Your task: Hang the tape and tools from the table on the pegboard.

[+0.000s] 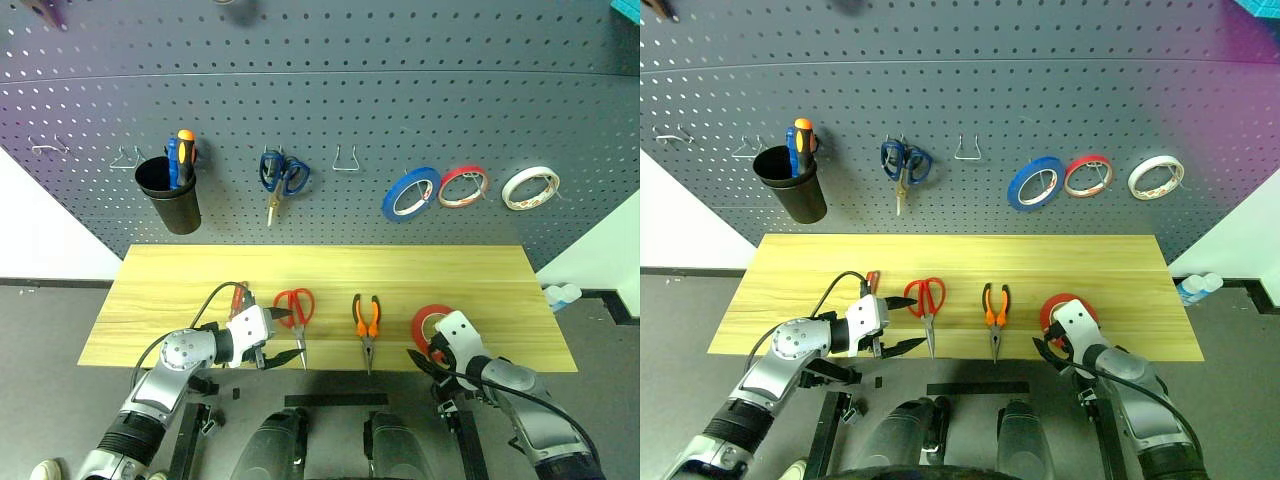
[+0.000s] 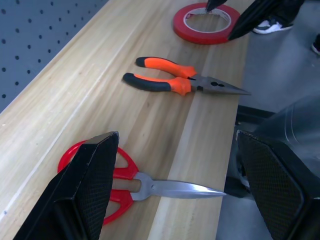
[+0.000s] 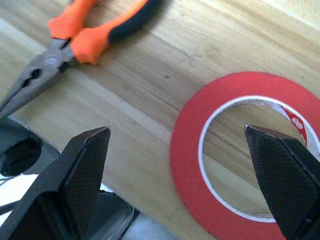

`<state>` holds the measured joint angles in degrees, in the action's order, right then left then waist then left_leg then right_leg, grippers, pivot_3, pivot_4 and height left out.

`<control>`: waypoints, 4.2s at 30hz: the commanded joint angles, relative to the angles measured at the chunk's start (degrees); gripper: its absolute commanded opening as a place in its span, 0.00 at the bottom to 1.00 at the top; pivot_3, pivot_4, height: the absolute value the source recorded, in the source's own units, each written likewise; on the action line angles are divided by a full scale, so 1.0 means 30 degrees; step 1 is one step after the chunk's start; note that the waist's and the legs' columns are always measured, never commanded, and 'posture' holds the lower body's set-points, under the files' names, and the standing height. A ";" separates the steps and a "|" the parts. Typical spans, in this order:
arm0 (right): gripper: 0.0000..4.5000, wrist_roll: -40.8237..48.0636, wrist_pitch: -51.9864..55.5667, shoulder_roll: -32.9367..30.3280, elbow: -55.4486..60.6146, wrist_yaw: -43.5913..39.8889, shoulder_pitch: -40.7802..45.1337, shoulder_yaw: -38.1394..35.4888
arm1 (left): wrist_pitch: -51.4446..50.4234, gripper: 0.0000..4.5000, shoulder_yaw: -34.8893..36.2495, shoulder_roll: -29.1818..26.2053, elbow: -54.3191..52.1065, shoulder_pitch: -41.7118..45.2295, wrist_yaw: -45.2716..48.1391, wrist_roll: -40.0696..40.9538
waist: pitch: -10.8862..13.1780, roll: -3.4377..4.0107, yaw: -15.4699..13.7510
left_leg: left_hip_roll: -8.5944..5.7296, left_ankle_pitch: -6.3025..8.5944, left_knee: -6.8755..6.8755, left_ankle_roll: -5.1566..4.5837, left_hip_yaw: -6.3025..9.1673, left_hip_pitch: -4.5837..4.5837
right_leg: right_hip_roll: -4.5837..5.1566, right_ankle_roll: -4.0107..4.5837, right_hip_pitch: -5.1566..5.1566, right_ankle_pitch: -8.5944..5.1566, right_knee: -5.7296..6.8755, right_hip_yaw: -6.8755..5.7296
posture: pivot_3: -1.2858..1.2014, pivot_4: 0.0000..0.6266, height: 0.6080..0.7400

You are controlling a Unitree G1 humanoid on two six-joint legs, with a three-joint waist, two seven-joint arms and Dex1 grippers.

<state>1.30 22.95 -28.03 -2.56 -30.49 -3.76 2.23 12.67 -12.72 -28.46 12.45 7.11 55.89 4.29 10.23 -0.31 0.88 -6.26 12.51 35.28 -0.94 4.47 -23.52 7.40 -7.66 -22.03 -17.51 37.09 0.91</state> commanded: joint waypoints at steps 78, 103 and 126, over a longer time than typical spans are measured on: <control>0.15 -0.5165 -1.1688 -0.4026 -0.2748 0.4609 0.6898 -0.1750 | -0.6805 0.88 0.1299 0.4805 -0.5062 0.6273 -0.0730 0.5863 | 0.0002 0.0002 0.0105 | 0.0057 -0.0165 0.0082 0.0170 0.0041 -0.0083 | -0.0171 0.0039 0.0029 0.0103 0.0054 -0.0007 | 0.47 0.18 0.95; 0.68 -0.2731 -1.4307 -0.3176 -0.6964 0.2512 0.7941 -0.1366 | -0.6606 0.88 0.1621 0.4472 -0.4418 0.6551 -0.0881 0.5710 | -0.0005 0.0014 0.0566 | 0.0068 -0.0117 0.0264 0.0091 0.0045 -0.0079 | -0.0188 0.0024 0.0076 0.0136 0.0146 -0.0001 | 0.47 0.19 0.95; 1.00 -0.0797 -0.2866 -0.0536 0.5185 -0.0265 0.2071 0.1495 | -0.4667 0.88 0.3064 0.0228 -0.1089 0.4210 -0.0723 0.3607 | -0.0005 0.0018 0.0724 | 0.0166 -0.0097 0.0260 0.0075 0.0059 -0.0002 | -0.0215 0.0089 0.0049 0.0163 0.0145 0.0014 | 0.45 0.24 0.95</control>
<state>-1.44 8.58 -31.57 10.62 -32.57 0.63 5.66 -3.81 -5.37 -26.58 7.93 19.12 52.88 15.62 10.22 -0.26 3.05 -5.76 12.22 36.08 -0.72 4.64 -23.52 6.76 -7.38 -21.89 -17.01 37.52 0.95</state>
